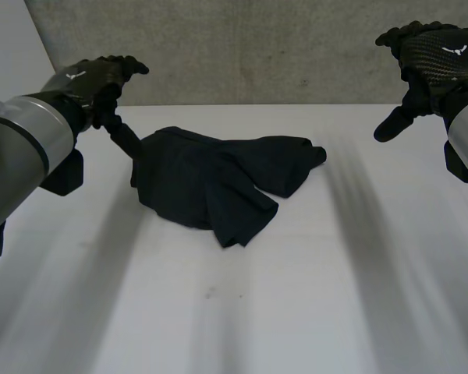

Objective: Fold the shorts.

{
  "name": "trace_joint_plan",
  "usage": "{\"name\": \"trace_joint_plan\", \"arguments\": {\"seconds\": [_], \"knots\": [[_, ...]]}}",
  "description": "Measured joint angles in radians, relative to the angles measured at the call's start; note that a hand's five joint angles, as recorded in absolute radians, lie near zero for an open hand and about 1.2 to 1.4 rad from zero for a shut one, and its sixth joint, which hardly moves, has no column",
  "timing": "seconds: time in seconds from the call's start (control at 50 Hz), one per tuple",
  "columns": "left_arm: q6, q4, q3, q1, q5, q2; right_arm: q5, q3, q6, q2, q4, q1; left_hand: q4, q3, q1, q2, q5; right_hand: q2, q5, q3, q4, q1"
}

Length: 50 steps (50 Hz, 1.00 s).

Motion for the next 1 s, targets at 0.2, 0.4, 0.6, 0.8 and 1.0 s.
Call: {"name": "trace_joint_plan", "arguments": {"seconds": [0.2, 0.4, 0.6, 0.8, 1.0], "knots": [[0.172, 0.079, 0.052, 0.007, 0.005, -0.199, -0.056, 0.014, -0.139, 0.011, 0.003, 0.012, 0.0, 0.0, 0.003, 0.0, 0.0, 0.0, 0.0, 0.0, 0.0, 0.0], [0.398, 0.191, 0.224, 0.037, 0.023, -0.515, -0.083, 0.085, -0.248, 0.037, 0.001, 0.015, 0.0, 0.0, 0.003, 0.0, 0.0, 0.0, 0.0, 0.0, 0.0, 0.0], [0.478, 0.193, 0.44, 0.056, 0.049, -0.765, -0.081, 0.205, -0.25, 0.046, -0.034, 0.003, 0.278, 0.265, 0.353, 0.298, 0.262, 0.0, 0.0, 0.0, 0.0, 0.0], [0.546, 0.234, 0.505, 0.056, -0.093, -0.788, -0.083, 0.256, -0.25, 0.044, -0.065, 0.001, 0.986, 0.937, 0.982, 0.979, 0.41, 0.0, 0.0, 0.0, 0.0, 0.0], [0.587, 0.397, 0.474, 0.122, -0.244, -0.555, -0.083, 0.263, -0.249, 0.042, -0.065, 0.012, 0.986, 0.97, 0.985, 0.989, 0.41, 0.0, 0.0, 0.0, 0.0, 0.0]]}}
